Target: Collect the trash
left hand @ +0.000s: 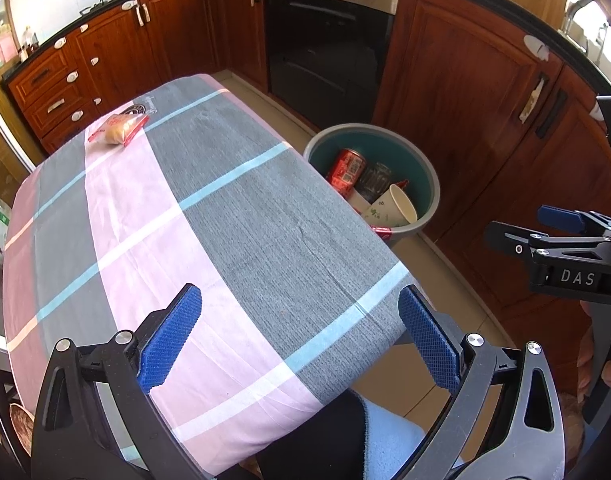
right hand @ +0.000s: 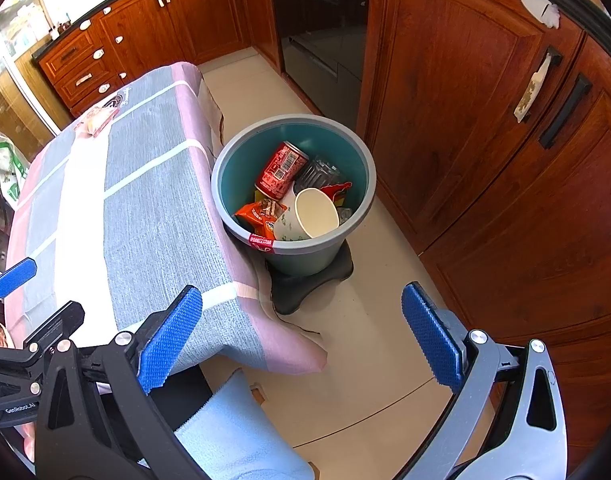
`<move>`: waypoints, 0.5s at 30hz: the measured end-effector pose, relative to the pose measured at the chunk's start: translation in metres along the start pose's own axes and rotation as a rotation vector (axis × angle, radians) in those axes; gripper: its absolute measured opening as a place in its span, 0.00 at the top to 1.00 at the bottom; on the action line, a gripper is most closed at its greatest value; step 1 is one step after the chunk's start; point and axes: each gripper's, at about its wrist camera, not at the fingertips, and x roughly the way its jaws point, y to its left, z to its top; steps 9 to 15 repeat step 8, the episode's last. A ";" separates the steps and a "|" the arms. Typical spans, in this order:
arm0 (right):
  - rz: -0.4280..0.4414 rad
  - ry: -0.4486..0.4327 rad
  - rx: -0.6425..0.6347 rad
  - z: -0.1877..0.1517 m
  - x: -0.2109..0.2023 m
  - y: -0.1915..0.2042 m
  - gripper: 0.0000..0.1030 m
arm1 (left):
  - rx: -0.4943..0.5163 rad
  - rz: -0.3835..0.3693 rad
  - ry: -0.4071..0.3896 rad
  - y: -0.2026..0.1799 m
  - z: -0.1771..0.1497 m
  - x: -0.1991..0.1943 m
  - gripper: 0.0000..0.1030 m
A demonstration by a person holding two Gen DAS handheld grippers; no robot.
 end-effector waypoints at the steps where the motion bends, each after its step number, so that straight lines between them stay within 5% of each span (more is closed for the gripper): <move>1: -0.002 0.002 0.001 0.000 0.001 0.000 0.07 | -0.003 0.000 0.005 0.000 0.000 0.001 0.04; 15: -0.007 0.007 0.000 0.000 0.003 0.001 0.07 | -0.005 -0.003 0.014 0.001 -0.002 0.005 0.04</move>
